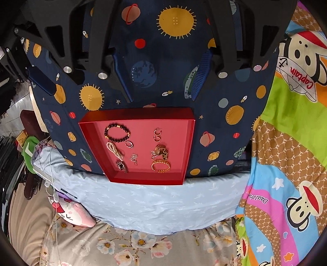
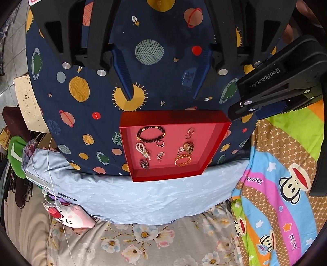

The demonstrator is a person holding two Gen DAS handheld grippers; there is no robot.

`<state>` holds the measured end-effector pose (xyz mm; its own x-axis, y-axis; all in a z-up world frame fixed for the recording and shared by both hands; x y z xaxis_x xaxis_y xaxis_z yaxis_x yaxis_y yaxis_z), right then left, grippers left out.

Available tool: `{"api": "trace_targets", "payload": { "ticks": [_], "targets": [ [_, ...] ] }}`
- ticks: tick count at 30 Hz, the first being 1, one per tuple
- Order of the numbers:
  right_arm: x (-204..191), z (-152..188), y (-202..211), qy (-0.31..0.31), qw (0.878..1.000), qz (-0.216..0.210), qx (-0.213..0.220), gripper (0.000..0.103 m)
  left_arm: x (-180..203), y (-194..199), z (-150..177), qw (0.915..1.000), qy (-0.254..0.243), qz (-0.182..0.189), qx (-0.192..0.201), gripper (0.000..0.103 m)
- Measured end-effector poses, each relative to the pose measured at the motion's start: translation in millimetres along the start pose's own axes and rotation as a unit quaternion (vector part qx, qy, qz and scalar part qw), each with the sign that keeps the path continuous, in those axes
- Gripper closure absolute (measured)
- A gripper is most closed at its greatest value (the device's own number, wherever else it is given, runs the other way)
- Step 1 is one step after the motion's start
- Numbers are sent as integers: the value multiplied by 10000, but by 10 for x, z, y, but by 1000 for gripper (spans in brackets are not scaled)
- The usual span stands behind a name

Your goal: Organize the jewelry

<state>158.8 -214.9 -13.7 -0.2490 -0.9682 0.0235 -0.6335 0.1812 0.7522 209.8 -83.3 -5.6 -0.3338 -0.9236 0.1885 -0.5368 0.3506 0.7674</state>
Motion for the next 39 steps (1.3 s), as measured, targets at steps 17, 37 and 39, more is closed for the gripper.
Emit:
{"api": "trace_targets", "payload": {
  "ticks": [17,37,39],
  "targets": [
    [-4,-118,34,-29,9998,186,109,33,-139,3,-39,9988,-98,-469,69,40],
    [-55,-235,-298,4,9995,297,-70,33,-254,-303,-145,9975,-14,-697,-66,40],
    [-55,-244,-304,0,9995,320,-65,33,-258,-315,-154,9975,8,-704,-70,40]
  ]
}}
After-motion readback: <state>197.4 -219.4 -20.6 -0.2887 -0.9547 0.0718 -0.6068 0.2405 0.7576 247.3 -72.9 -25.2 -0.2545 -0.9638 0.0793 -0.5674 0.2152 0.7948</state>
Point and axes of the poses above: each gripper's, at about its wrist camera, not at the fingertips, and y roughly against the way its jaws point, x to its right, z to its underside, the point moved 6 cm from there along -y, roughly the way its jaws point, and after that the axes turned 11 degrees about z, right-handed, at the moved point
